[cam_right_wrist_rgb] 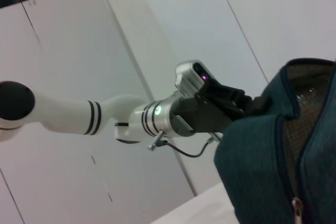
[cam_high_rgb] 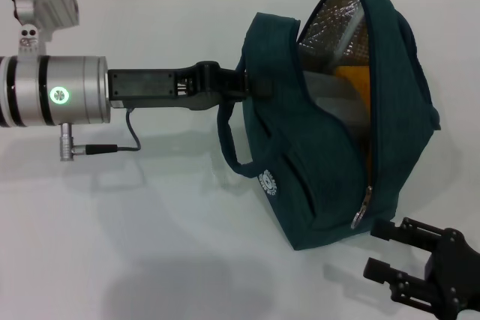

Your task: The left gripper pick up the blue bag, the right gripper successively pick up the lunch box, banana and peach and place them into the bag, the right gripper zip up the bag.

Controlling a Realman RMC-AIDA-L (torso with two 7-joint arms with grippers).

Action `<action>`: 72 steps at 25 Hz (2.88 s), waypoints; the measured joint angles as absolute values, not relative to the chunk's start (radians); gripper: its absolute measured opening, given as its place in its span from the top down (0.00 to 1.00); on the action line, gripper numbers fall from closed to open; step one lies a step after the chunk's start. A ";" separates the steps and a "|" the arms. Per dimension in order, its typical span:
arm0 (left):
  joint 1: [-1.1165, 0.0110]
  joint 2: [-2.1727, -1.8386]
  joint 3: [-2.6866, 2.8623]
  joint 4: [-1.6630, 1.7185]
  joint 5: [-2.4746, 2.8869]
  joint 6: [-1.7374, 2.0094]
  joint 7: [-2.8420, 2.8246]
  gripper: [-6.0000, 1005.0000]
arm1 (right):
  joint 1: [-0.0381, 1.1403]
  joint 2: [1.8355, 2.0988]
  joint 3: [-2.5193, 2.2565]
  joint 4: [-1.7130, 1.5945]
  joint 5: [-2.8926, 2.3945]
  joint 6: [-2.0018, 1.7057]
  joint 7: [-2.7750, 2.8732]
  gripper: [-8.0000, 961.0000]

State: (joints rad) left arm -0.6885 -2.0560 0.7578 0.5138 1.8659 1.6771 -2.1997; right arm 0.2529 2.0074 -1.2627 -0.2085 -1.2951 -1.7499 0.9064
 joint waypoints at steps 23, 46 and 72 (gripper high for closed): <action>-0.684 -2.056 0.755 0.514 1.865 1.690 -2.195 0.96 | 0.262 2.011 -1.259 -0.213 -1.270 -1.726 0.899 0.14; -0.686 -2.054 0.755 0.515 1.865 1.690 -2.195 0.96 | 0.335 2.017 -1.284 -0.208 -1.271 -1.682 0.907 0.14; -0.686 -2.052 0.752 0.517 1.865 1.690 -2.195 0.96 | 0.315 2.018 -1.288 -0.196 -1.232 -1.684 0.902 0.15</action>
State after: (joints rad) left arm -0.6856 -2.0523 0.7525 0.5175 1.8651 1.6902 -2.1952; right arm 0.3147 2.0183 -1.2884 -0.1958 -1.2321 -1.6844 0.9018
